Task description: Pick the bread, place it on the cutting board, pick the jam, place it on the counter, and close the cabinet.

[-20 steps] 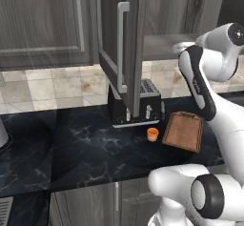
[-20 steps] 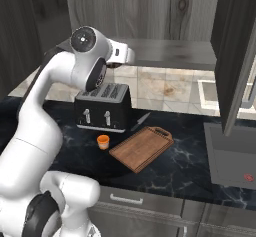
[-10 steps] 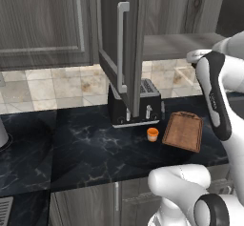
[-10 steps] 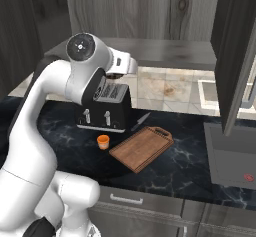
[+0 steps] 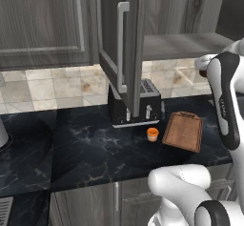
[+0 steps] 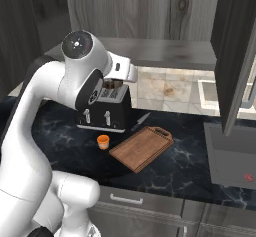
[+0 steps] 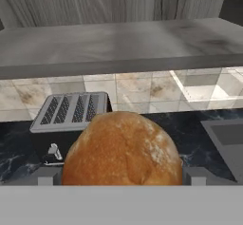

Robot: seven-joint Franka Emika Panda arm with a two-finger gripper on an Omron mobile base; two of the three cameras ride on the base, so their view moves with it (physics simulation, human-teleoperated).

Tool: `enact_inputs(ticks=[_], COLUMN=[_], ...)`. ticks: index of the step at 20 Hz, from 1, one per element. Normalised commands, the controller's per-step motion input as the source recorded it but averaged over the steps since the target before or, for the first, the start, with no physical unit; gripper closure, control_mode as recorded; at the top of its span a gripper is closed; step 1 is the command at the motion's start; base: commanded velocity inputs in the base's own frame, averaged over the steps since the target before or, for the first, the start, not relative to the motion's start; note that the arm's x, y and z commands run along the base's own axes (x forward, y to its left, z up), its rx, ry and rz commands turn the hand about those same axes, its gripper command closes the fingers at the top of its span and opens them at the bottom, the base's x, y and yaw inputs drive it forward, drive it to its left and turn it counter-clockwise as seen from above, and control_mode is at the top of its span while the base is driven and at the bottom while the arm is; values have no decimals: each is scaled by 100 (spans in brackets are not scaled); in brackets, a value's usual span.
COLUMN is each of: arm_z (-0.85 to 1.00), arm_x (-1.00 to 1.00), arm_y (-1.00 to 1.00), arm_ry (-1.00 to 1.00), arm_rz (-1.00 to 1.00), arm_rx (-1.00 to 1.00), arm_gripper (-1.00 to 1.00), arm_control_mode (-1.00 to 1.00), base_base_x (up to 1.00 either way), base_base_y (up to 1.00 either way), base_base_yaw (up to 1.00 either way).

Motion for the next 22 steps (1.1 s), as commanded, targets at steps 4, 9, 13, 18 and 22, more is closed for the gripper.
enact_inputs(ticks=[4, 9, 13, 18, 22], arm_z=[-8, -22, -30, -32, -31], arm_x=[-24, -6, -4, -1, -6], arm_y=[-9, -7, -9, -10, -8], arm_ry=[13, 9, 8, 6, 8], arm_rz=[0, 0, 0, 0, 0], arm_rx=[0, 0, 0, 0, 0], arm_gripper=[100, 100, 100, 100, 100], arm_control_mode=[-100, -100, -100, -100, -100], base_base_x=[0, 0, 0, 0, 0], base_base_y=[0, 0, 0, 0, 0], base_base_yaw=[0, 0, 0, 0, 0])
